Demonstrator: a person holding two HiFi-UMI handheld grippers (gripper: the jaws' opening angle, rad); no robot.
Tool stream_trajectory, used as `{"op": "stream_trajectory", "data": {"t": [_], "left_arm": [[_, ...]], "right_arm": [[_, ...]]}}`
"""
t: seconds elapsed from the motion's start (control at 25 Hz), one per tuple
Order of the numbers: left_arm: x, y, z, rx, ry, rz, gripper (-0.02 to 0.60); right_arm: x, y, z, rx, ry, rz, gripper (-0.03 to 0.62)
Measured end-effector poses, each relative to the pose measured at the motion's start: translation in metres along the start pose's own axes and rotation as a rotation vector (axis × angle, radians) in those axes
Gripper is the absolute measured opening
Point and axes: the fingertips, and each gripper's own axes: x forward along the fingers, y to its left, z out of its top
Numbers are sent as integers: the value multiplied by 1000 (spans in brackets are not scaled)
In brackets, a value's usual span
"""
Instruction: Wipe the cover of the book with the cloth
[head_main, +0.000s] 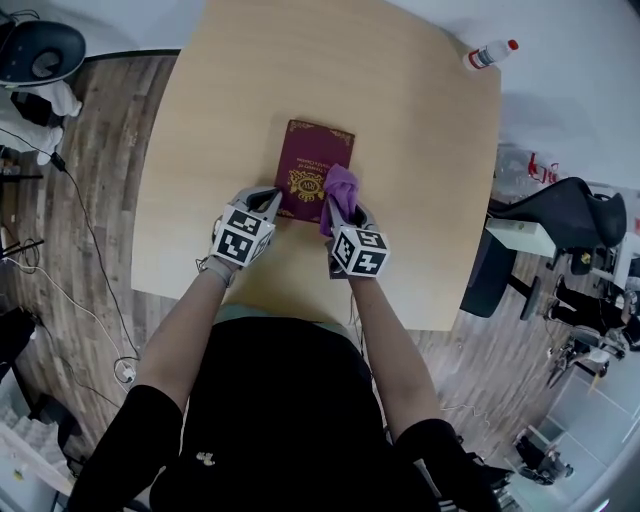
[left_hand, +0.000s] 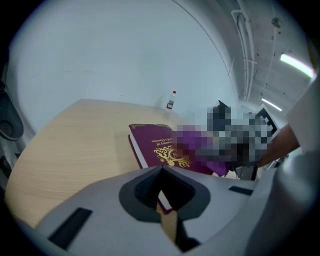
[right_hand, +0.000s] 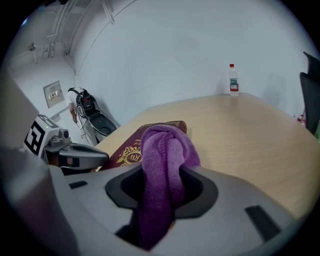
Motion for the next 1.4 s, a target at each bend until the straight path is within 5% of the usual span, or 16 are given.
{"op": "stream_trajectory", "data": {"t": [0.44, 0.92, 1.4], "left_arm": [[0, 1, 0, -8, -29, 22, 18], [-1, 2, 1, -26, -36, 10, 18], [0, 0, 2, -40, -46, -14, 18]], "right_arm": [[-30, 16, -33, -42, 45, 19, 161], [-28, 38, -36, -329, 163, 44, 153], [7, 34, -7, -271, 224, 43, 149]]}}
